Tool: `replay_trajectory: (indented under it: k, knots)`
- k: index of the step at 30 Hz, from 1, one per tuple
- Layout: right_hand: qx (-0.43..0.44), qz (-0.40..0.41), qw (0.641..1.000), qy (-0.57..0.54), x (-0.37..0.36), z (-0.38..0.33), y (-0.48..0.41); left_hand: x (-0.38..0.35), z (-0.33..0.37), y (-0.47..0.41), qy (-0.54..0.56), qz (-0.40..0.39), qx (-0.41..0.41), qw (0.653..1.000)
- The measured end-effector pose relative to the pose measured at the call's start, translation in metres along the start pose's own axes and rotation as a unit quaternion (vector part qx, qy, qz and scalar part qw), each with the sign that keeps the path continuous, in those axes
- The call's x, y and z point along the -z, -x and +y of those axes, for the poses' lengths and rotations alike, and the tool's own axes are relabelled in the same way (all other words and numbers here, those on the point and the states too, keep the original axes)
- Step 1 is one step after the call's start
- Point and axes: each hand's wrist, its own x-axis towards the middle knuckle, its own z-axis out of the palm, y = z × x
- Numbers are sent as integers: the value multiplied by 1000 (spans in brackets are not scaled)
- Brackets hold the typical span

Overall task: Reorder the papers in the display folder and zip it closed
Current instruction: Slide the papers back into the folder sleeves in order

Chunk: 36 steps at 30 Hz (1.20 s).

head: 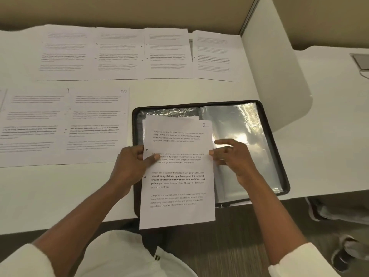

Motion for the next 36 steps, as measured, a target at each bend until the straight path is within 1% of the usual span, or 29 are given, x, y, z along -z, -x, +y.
replay_trajectory:
  k: [1, 3, 5, 6, 8, 11, 14, 18, 22, 25, 26, 27, 29, 30, 32, 34, 36]
  knots:
    - [34, 23, 998, 45, 3, -5, -9, -4, 3, -5, -5, -4, -7, 1000]
    - [125, 56, 977, 161, 9, -19, -27, -12, 10, -17, -30, -14, -23, 999]
    - [200, 44, 950, 234, 15, -37, -44, -20, 16, -29, -55, -29, -34, 997]
    - [220, 27, 940, 260, 17, -48, -51, -24, 20, -35, -68, -38, -41, 996]
    - [222, -20, 922, 317, 20, -71, -68, -34, 27, -47, -84, -55, -52, 994]
    - [183, -113, 895, 391, 20, -102, -90, -46, 37, -60, -84, -73, -53, 992]
    - [165, -175, 853, 464, 15, -122, -107, -54, 46, -68, -66, -74, -48, 994]
    - [160, -216, 809, 523, 15, -137, -135, -65, 51, -75, -49, -43, -39, 997]
    - [169, -244, 780, 550, 29, -153, -175, -82, 45, -85, -55, 6, -9, 998]
    - [179, -254, 754, 578, 42, -169, -206, -103, 39, -86, -74, 35, -4, 997]
    - [181, -255, 747, 587, 47, -175, -217, -111, 37, -85, -111, 60, -7, 992]
    - [185, -253, 741, 594, 52, -182, -227, -119, 35, -83, -174, 96, -11, 980]
    - [206, -246, 728, 605, 62, -195, -248, -137, 36, -75, -310, 171, -13, 935]
    - [220, -244, 725, 606, 67, -202, -257, -147, 40, -70, -347, 198, -9, 917]
    - [238, -237, 730, 595, 77, -214, -273, -172, 48, -59, -366, 226, -1, 903]
    - [256, -230, 736, 583, 87, -223, -287, -205, 57, -52, -379, 236, 3, 895]
    - [278, -225, 739, 571, 97, -230, -302, -241, 62, -50, -398, 244, -11, 884]
